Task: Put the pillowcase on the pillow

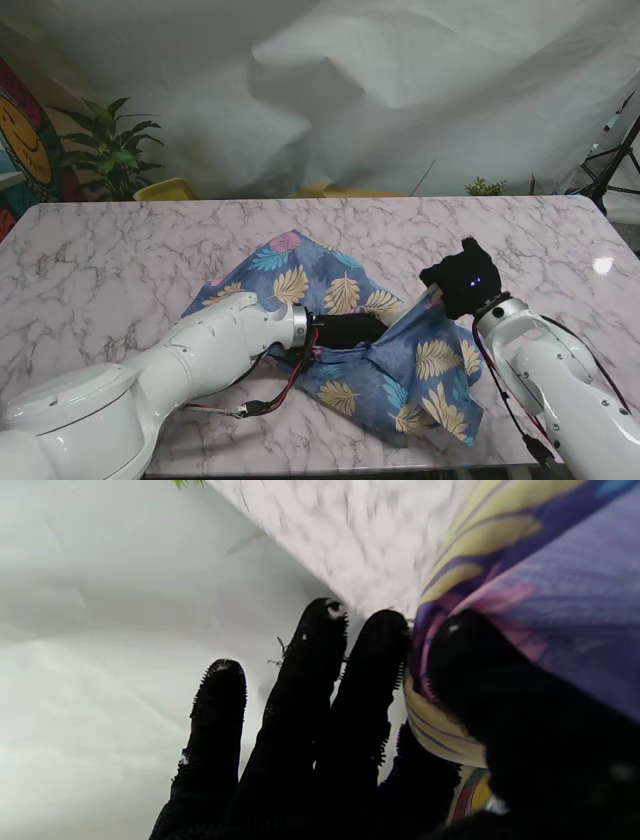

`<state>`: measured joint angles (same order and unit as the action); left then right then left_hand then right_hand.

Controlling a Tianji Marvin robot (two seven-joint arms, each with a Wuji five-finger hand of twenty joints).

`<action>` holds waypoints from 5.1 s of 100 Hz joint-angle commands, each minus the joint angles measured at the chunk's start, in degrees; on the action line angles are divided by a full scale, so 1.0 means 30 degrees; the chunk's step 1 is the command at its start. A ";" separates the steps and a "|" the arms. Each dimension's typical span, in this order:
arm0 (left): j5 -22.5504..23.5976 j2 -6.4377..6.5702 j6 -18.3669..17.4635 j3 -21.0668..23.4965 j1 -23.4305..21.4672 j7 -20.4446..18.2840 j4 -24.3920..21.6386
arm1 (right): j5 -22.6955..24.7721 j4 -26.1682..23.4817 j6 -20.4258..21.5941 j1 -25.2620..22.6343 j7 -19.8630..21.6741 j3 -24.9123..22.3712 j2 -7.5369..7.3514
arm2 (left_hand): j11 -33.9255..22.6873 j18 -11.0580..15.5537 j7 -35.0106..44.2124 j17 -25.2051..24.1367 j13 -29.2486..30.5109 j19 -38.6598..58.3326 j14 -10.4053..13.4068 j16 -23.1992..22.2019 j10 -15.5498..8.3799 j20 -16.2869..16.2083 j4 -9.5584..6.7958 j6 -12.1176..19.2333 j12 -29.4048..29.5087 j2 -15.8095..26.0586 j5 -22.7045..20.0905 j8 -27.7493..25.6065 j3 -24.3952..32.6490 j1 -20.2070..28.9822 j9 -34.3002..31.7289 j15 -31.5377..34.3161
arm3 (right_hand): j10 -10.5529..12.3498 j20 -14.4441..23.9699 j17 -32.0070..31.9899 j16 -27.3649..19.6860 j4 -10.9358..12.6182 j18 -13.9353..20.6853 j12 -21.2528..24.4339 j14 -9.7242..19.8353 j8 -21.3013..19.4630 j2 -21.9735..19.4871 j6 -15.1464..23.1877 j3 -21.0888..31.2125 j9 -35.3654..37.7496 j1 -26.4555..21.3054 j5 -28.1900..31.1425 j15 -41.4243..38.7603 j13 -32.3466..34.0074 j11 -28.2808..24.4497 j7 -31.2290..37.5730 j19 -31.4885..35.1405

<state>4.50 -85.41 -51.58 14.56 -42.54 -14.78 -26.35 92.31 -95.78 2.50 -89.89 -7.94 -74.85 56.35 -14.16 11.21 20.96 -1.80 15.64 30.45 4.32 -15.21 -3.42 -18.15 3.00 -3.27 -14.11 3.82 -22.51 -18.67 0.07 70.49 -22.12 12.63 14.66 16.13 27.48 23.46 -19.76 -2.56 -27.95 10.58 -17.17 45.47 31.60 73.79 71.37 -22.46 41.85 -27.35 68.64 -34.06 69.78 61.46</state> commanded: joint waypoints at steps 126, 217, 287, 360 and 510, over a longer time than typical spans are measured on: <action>0.8226 0.6686 1.0590 0.7026 -0.5430 0.3381 -1.4250 | -0.3827 0.3406 -0.1231 0.2763 -0.1082 0.4116 0.0539 | -0.0041 -0.2728 -0.2473 0.0284 -0.0640 0.1960 -0.3165 -0.0992 0.2015 -0.0099 -0.0422 -0.0873 -0.0282 0.0632 0.1469 0.0192 -0.0373 -0.2164 0.1983 0.1531 | -0.1509 0.0275 -0.2295 -0.0779 0.3071 -0.0842 0.1605 -0.1150 -0.1615 -1.0482 -0.4529 -0.8196 -0.5136 0.8813 -0.3668 0.3075 -0.3672 -0.0229 -0.6153 -0.0448; 0.9184 0.8221 1.0232 0.9976 -0.5273 -0.0811 -1.5838 | -0.3559 -0.0087 -0.3356 0.0469 0.1152 0.3128 0.0938 | 0.0230 -0.3304 -0.0200 0.0133 -0.1712 -0.1681 -0.3183 -0.1128 0.1541 0.0043 0.0841 0.2740 -0.0098 -0.4510 -0.0289 0.0042 1.0711 -0.1151 0.3543 0.0256 | -0.3169 -0.0124 -0.4555 -0.2322 0.4035 -0.2072 0.2588 -0.2499 -0.1069 -1.4983 -0.5920 -1.5434 -0.9319 0.7884 -0.5129 0.4069 -0.7787 0.0392 -0.9053 -0.1880; 0.8204 0.8319 0.9031 0.8184 -0.4801 -0.1278 -1.4049 | -0.7974 0.1011 -1.1530 0.6089 0.7401 0.8659 0.1553 | 0.0576 -0.3157 -0.0710 0.0178 -0.1547 -0.1688 -0.3141 -0.1292 0.1715 -0.0386 0.0621 0.2348 -0.0129 -0.4032 0.0091 0.0271 0.9993 -0.2508 0.3648 0.0254 | -0.5211 0.0635 -0.4106 -0.1340 0.5163 -0.3776 0.2365 -0.4091 -0.0054 -1.7885 -1.0033 -2.5082 -0.9910 0.6004 -0.2947 0.3400 -0.7487 0.0701 -1.1919 -0.2020; 0.8620 0.8214 0.9253 0.8525 -0.5348 -0.0603 -1.4506 | -1.2459 0.5338 -0.9253 0.7149 0.2532 0.9911 0.2216 | 0.0921 -0.3149 -0.1175 0.0138 -0.1604 -0.1476 -0.3151 -0.1313 0.1867 -0.0380 0.0293 0.1557 -0.0063 -0.2584 0.0554 0.0296 0.6397 -0.2554 0.3760 0.0247 | -0.1541 0.1003 -0.1472 0.2027 0.0691 -0.2774 0.0210 -0.0943 0.3025 -0.0988 -0.1976 -0.3262 0.0237 -0.1953 0.2507 -0.0981 0.0886 -0.0674 -0.1410 -0.0806; 0.9441 0.6782 1.0710 0.4926 -0.3848 0.2852 -1.2814 | -1.6277 0.8798 -0.1522 0.7646 -1.1623 1.0129 0.5551 | 0.3048 -0.2484 -0.2635 0.0078 -0.3560 -0.5068 -0.2916 -0.1059 0.2276 0.0166 0.0004 0.0527 -0.0326 -0.0556 0.1773 0.0268 -0.0257 0.0428 0.4615 -0.0390 | -0.1062 0.0088 -0.0939 0.2814 0.0520 -0.3200 -0.1274 -0.0582 0.1936 0.0134 -0.0865 -0.0927 0.1543 -0.2579 0.2920 -0.1943 0.2113 -0.0140 -0.0225 -0.0279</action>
<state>33.36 -63.74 -19.73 30.05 -54.41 -4.59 -65.94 42.74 -68.47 -1.94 -66.42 -43.13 -44.08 72.79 -5.51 2.42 13.62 -2.02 6.00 15.74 -5.18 -18.36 3.95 -17.64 4.51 -2.51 -14.49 0.05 -18.61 -18.46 1.02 68.60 -10.71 12.30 9.58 17.11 24.66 31.48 -18.62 -11.88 -31.40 6.85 -10.07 46.90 22.10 66.08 74.71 -28.37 50.39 -32.30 73.62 -35.42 65.65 59.82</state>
